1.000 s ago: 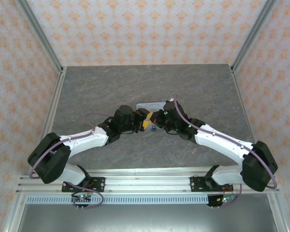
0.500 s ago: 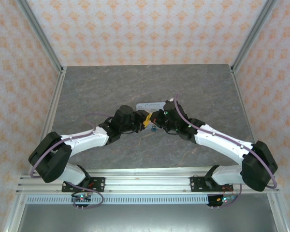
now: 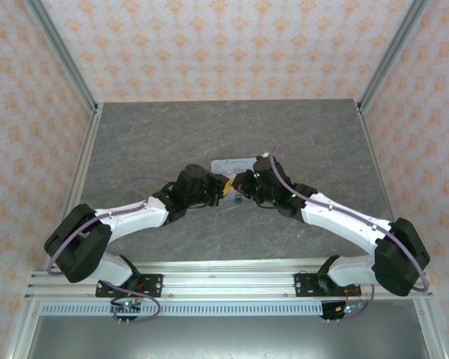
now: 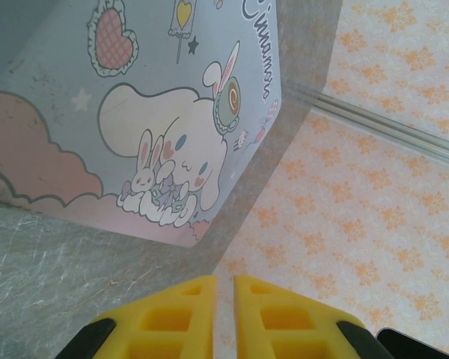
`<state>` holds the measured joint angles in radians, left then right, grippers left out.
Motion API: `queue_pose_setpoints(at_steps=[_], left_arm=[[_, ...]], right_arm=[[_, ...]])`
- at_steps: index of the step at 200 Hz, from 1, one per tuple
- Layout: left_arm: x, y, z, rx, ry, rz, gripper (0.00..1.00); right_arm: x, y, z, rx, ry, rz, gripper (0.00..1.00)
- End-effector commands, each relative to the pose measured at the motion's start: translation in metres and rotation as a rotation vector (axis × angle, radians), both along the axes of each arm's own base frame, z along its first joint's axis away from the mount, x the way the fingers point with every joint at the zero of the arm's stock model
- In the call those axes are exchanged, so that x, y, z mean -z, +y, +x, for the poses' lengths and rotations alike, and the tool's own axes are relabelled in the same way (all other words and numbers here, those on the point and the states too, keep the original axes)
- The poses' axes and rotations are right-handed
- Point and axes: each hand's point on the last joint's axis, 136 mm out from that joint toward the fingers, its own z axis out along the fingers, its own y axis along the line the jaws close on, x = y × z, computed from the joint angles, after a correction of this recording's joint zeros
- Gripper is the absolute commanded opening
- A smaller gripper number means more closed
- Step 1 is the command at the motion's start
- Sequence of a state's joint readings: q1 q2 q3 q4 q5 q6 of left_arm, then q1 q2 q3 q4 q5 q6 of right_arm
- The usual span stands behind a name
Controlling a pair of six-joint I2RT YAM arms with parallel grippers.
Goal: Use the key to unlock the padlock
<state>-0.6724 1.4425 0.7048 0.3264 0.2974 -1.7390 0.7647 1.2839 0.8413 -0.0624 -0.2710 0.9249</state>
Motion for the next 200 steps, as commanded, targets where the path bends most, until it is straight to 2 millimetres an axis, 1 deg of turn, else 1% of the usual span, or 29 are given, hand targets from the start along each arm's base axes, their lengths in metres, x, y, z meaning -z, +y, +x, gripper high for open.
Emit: queue_pose_setpoints(at_steps=[1,17,33,68,85,92,95,96,111,120,130,146,157,167,190,200], left_arm=[[0.0,0.006,0.0,-0.029,0.0,0.009,0.12],[0.001,0.007,0.0,-0.032,0.002,0.013,0.09],[0.0,0.009,-0.001,-0.037,0.001,0.018,0.08],[-0.001,0.011,-0.001,-0.045,-0.004,0.026,0.0],[-0.001,0.012,-0.001,-0.044,-0.009,0.031,0.0],[-0.001,0.012,0.0,-0.043,-0.012,0.039,0.0],[-0.002,0.013,0.0,-0.042,-0.016,0.044,0.0],[-0.002,0.013,0.0,-0.043,-0.016,0.044,0.0],[-0.005,0.017,0.001,-0.04,-0.04,0.083,0.0],[-0.007,0.021,0.002,-0.035,-0.06,0.125,0.0],[-0.009,0.025,0.003,-0.021,-0.089,0.175,0.0],[-0.014,0.035,0.004,0.006,-0.133,0.281,0.0],[-0.02,0.037,0.005,0.038,-0.177,0.349,0.0],[-0.025,0.039,0.006,0.067,-0.208,0.409,0.0],[-0.036,0.04,0.01,0.137,-0.281,0.518,0.0],[-0.037,0.039,0.011,0.17,-0.301,0.563,0.0]], right_arm=[[-0.004,0.0,0.002,0.011,-0.01,0.025,0.0],[-0.003,0.0,0.002,0.011,-0.008,0.025,0.0],[-0.003,0.0,0.002,0.011,-0.007,0.024,0.0],[-0.002,-0.001,0.002,0.011,-0.007,0.024,0.0],[-0.003,-0.002,0.002,0.016,-0.009,0.022,0.0],[-0.002,-0.003,0.002,0.022,-0.007,0.017,0.07],[-0.001,-0.005,0.002,0.027,-0.006,0.013,0.12],[-0.001,-0.005,0.002,0.027,-0.006,0.013,0.12],[0.001,-0.011,0.003,0.045,-0.003,0.008,0.3],[0.003,-0.016,0.004,0.056,0.005,0.008,0.38],[0.006,-0.022,0.006,0.069,0.013,0.006,0.44],[0.012,-0.032,0.008,0.082,0.03,-0.006,0.47],[0.014,-0.037,0.009,0.087,0.034,-0.007,0.51],[0.015,-0.041,0.011,0.094,0.038,-0.009,0.52],[0.016,-0.045,0.016,0.094,0.043,-0.002,0.55],[0.015,-0.044,0.018,0.087,0.043,0.006,0.58]])
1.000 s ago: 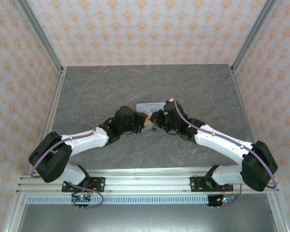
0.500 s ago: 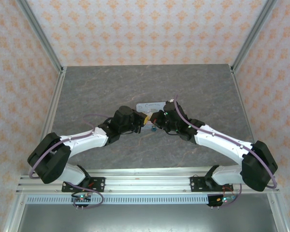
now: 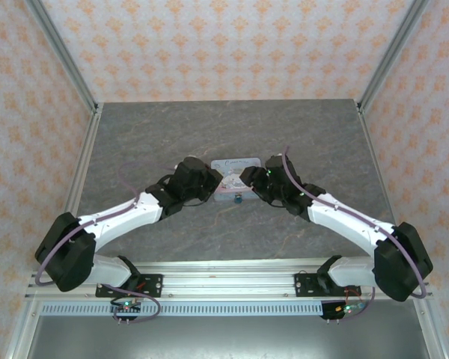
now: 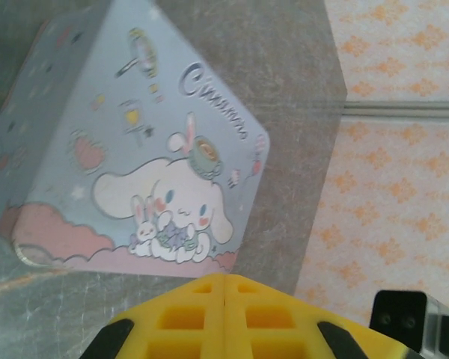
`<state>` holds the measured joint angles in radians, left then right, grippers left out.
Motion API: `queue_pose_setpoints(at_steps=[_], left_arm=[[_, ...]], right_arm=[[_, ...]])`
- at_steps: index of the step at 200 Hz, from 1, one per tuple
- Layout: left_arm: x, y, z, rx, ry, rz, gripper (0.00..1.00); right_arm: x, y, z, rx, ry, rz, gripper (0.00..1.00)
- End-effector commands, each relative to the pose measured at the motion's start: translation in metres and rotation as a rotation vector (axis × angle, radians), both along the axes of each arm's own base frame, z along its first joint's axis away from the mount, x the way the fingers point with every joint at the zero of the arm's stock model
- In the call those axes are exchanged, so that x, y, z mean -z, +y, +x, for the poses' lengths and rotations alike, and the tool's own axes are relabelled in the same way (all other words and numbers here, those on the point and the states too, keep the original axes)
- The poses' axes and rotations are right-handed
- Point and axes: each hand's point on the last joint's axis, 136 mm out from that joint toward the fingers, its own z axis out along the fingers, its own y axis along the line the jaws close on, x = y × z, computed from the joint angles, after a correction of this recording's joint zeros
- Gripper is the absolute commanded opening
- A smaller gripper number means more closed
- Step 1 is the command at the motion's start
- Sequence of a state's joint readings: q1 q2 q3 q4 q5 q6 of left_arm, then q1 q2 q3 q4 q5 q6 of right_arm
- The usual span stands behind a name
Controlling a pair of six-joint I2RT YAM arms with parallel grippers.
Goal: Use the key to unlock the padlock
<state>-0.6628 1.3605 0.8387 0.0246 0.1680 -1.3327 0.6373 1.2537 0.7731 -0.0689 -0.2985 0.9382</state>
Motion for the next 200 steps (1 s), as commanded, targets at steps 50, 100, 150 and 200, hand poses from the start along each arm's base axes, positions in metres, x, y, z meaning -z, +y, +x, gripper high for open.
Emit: queue_pose_setpoints(at_steps=[50,100,150,200], left_arm=[[-0.013,0.003,0.008,0.241,-0.156,0.373,0.0],[-0.019,0.001,0.014,0.331,-0.24,0.496,0.0],[-0.03,-0.002,0.018,0.345,-0.307,0.503,0.0],[-0.04,-0.014,0.018,0.358,-0.383,0.433,0.0]], right_arm=[[-0.017,0.007,0.011,-0.063,-0.026,0.027,0.67],[-0.04,0.016,0.015,-0.095,-0.074,0.061,0.72],[-0.048,0.028,0.023,-0.114,-0.088,0.111,0.73],[-0.061,0.035,0.027,-0.121,-0.12,0.166,0.73]])
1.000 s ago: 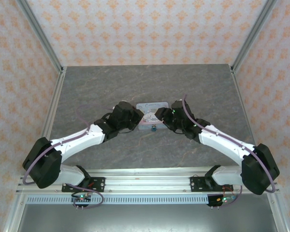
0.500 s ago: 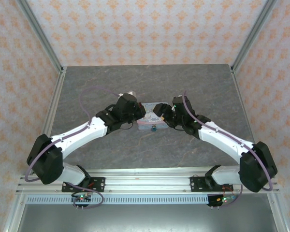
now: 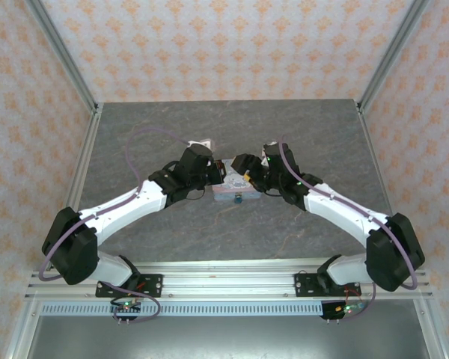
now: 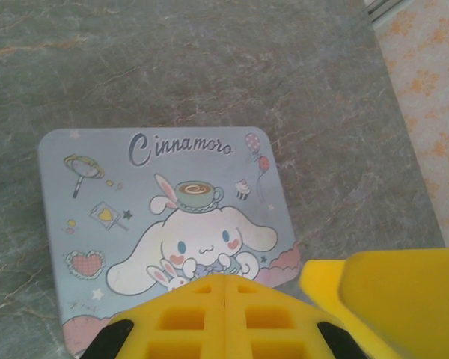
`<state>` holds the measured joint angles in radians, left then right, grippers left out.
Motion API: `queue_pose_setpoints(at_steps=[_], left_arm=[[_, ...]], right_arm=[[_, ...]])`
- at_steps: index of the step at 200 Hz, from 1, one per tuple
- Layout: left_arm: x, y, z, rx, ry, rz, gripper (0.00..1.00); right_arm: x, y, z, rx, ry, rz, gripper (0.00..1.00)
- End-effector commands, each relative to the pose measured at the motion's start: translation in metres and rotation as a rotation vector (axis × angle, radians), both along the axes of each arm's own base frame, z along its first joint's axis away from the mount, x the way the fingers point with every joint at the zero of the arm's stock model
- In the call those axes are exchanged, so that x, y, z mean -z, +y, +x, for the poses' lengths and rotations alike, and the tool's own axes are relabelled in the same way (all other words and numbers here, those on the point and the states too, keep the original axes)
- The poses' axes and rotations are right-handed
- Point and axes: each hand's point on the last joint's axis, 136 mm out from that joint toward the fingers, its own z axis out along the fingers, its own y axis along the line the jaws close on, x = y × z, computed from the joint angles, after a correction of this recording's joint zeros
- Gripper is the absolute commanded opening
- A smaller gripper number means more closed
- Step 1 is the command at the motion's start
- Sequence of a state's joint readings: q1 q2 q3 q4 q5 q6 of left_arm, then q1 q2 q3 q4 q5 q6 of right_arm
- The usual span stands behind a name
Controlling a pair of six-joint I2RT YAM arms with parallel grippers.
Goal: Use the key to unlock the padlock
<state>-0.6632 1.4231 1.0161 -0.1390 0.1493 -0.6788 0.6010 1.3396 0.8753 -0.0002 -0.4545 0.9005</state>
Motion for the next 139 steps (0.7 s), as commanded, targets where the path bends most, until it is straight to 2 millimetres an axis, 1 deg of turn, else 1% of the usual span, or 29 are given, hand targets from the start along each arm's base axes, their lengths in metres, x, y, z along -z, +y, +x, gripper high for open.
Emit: queue_pose_setpoints(at_steps=[1,31,59,76,114,125,139], left_arm=[[-0.019,-0.007,0.003,0.026,-0.081,-0.049,0.0],[-0.028,-0.012,0.002,0.037,-0.111,-0.12,0.0],[-0.035,-0.011,0.0,0.023,-0.134,-0.18,0.0],[-0.036,-0.009,-0.001,0.0,-0.142,-0.214,0.0],[-0.053,-0.002,0.0,-0.06,-0.193,-0.347,0.0],[-0.056,-0.001,0.0,-0.078,-0.203,-0.379,0.0],[-0.062,0.001,0.001,-0.098,-0.218,-0.425,0.0]], right_arm=[[-0.031,0.007,0.009,-0.005,-0.076,0.072,0.73],[-0.038,0.005,0.008,0.003,-0.11,0.093,0.72],[-0.043,0.002,0.009,0.023,-0.147,0.12,0.72],[-0.046,0.001,0.008,0.029,-0.171,0.147,0.71],[-0.046,-0.003,0.003,0.033,-0.22,0.209,0.68],[-0.046,-0.002,0.001,0.026,-0.23,0.226,0.65],[-0.05,-0.001,-0.001,0.014,-0.256,0.248,0.64]])
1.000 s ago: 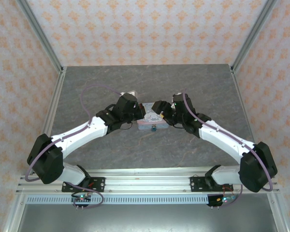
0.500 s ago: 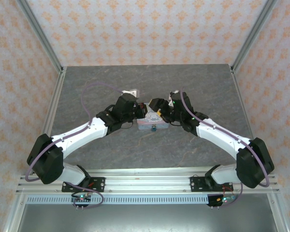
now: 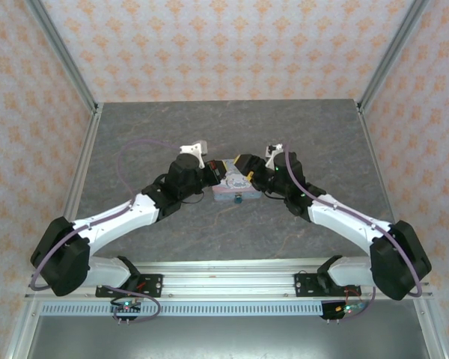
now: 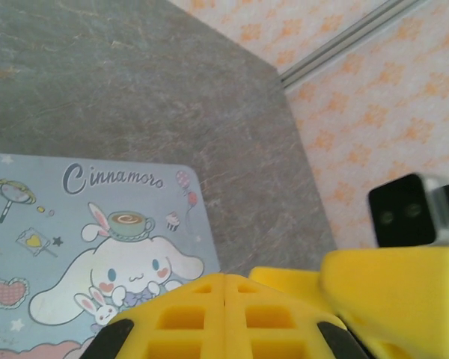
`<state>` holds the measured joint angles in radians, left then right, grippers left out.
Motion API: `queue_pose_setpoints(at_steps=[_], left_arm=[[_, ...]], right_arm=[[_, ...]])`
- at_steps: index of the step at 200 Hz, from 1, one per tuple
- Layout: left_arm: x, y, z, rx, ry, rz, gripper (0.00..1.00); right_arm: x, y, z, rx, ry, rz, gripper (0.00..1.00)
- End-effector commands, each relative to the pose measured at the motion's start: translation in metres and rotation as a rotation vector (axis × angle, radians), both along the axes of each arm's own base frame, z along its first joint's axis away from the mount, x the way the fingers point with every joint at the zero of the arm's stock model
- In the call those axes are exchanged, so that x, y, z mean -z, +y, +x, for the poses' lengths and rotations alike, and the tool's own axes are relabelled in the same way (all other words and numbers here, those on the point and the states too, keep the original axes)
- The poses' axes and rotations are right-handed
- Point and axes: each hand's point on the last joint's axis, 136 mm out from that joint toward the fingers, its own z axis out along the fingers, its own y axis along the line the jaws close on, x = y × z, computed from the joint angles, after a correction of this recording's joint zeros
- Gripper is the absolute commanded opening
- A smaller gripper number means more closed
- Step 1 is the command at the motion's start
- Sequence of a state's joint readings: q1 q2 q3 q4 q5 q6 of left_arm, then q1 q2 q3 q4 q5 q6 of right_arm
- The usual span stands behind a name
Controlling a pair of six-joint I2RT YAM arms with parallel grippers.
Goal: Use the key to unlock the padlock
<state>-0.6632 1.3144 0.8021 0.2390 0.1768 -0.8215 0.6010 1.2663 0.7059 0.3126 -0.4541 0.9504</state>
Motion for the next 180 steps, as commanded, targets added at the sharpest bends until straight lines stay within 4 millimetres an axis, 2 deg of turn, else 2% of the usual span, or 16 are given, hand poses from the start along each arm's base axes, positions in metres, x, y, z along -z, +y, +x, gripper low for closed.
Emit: queue_pose_setpoints(at_steps=[1,33,82,180], left_arm=[[-0.035,0.003,0.006,-0.057,-0.084,-0.152,0.0],[-0.045,0.01,0.012,-0.13,-0.1,-0.268,0.0],[-0.043,0.02,0.024,-0.248,-0.065,-0.425,0.0],[-0.031,0.023,0.032,-0.334,-0.041,-0.521,0.0]], right_arm=[[-0.033,0.0,0.002,-0.006,-0.117,0.098,0.64],[-0.043,0.002,0.002,-0.015,-0.169,0.127,0.61],[-0.059,0.001,0.01,0.02,-0.229,0.188,0.57],[-0.058,0.017,0.032,0.031,-0.192,0.342,0.49]])
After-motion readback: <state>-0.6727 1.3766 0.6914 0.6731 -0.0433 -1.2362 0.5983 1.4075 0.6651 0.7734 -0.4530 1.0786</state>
